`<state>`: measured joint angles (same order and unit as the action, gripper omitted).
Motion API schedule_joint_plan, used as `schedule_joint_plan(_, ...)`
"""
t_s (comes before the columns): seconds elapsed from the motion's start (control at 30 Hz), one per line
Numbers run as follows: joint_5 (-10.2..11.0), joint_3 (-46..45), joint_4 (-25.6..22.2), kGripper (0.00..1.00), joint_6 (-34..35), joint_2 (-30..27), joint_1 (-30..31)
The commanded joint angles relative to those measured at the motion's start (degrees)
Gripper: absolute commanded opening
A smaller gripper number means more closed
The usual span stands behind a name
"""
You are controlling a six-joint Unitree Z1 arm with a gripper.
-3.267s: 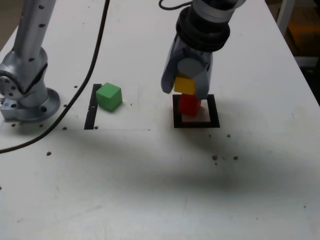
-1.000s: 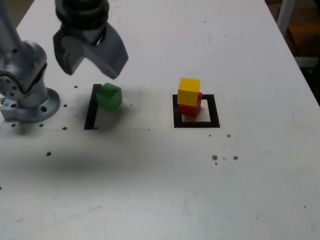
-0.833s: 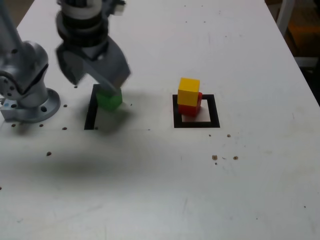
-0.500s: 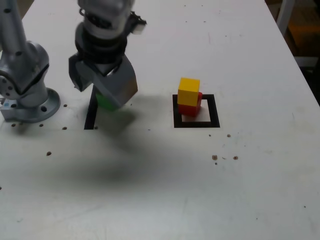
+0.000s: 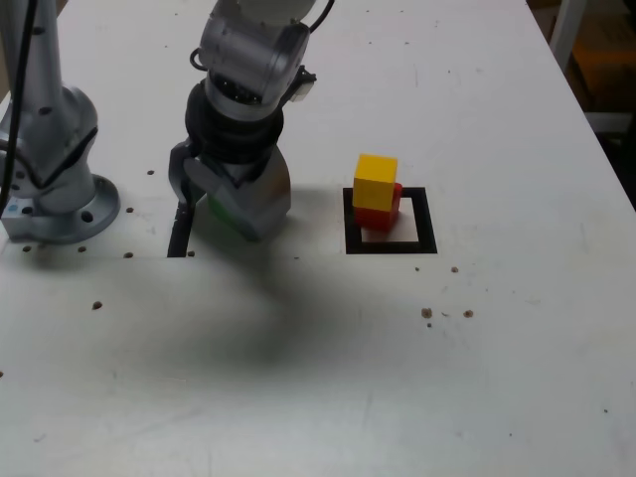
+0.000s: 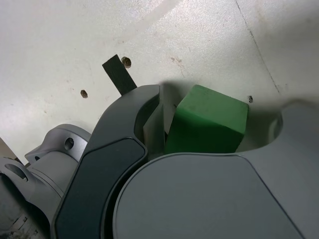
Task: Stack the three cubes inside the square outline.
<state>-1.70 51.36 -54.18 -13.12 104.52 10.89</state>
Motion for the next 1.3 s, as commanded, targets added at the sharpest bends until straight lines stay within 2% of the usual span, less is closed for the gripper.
schedule_joint_plan(0.0,-0.2,-0.1,0.2,0.52,0.4,-0.2,0.1)
schedule_joint_plan(0.2,-0.3,-0.3,1.7,0.23,1.1,-1.9,0.0)
schedule_joint_plan(0.3,-0.2,-0.4,2.0,0.14,1.3,-3.4,-0.4)
schedule_joint_plan(0.4,0.0,-0.2,0.9,0.09,1.9,-5.5,-1.1)
schedule_joint_plan(0.5,0.2,1.2,-2.9,0.07,3.3,-8.3,-2.1)
schedule_joint_plan(0.63,0.6,5.8,-10.6,0.07,5.2,-11.5,-3.6)
schedule_joint_plan(0.7,1.5,12.5,-17.9,0.07,7.0,-12.8,-4.3)
schedule_joint_plan(0.83,2.4,26.1,-29.1,0.07,10.2,-12.2,-4.5)
schedule_joint_plan(0.93,2.0,36.1,-35.3,0.07,12.1,-9.9,-4.5)
schedule_joint_plan(1.07,1.5,48.7,-38.4,0.07,14.3,-3.7,-4.3)
schedule_joint_plan(1.27,0.9,55.4,-39.4,0.07,16.8,2.9,-4.0)
